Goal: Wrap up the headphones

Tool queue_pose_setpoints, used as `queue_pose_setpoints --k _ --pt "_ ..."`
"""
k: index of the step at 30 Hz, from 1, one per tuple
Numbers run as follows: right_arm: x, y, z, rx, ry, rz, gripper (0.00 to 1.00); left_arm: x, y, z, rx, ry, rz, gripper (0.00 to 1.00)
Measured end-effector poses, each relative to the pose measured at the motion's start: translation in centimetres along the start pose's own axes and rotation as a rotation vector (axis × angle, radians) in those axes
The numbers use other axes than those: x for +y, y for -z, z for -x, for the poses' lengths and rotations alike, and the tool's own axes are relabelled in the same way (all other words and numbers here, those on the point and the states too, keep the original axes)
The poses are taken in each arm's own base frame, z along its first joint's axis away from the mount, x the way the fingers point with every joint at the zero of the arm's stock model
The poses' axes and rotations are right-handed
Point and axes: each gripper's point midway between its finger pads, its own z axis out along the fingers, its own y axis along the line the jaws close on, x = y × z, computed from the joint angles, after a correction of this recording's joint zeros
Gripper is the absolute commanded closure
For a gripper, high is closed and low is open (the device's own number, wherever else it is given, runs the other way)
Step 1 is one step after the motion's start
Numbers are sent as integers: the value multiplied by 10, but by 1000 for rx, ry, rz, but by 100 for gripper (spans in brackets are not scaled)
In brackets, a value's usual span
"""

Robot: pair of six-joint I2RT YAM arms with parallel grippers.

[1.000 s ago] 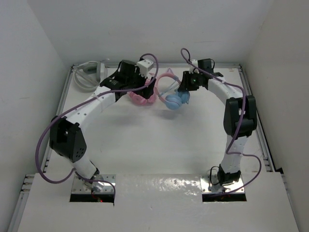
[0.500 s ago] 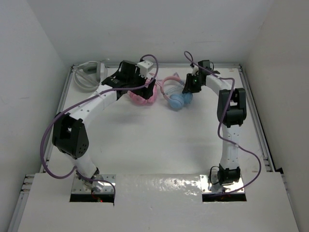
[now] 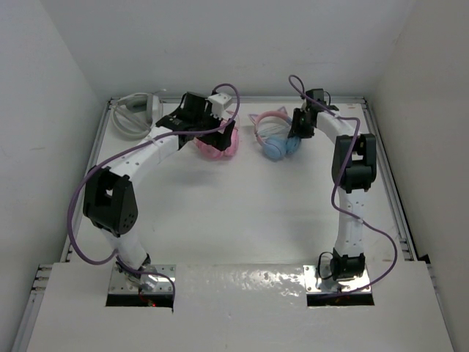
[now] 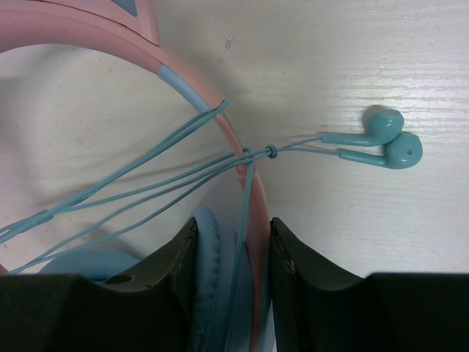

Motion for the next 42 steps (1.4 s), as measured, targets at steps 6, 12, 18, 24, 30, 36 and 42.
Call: queue_pose_setpoints --k 6,12,18,24,30,36,42 --pt "4 6 -5 2 54 -6 100 0 1 3 -5 1 -3 9" --pt "47 36 -18 17 161 71 100 3 3 9 -14 10 -12 9" --pt "97 77 -10 -30 199 240 100 6 1 7 -5 18 -12 9" --pt "109 82 -8 -32 181 333 100 5 1 7 -4 19 -19 9" --pt "91 48 -16 36 118 354 100 5 1 7 -4 18 -19 9" --pt "48 3 -37 135 22 302 100 5 1 7 -5 18 -18 9" --pt "46 16 -32 108 71 262 100 5 1 7 -5 18 -19 9"
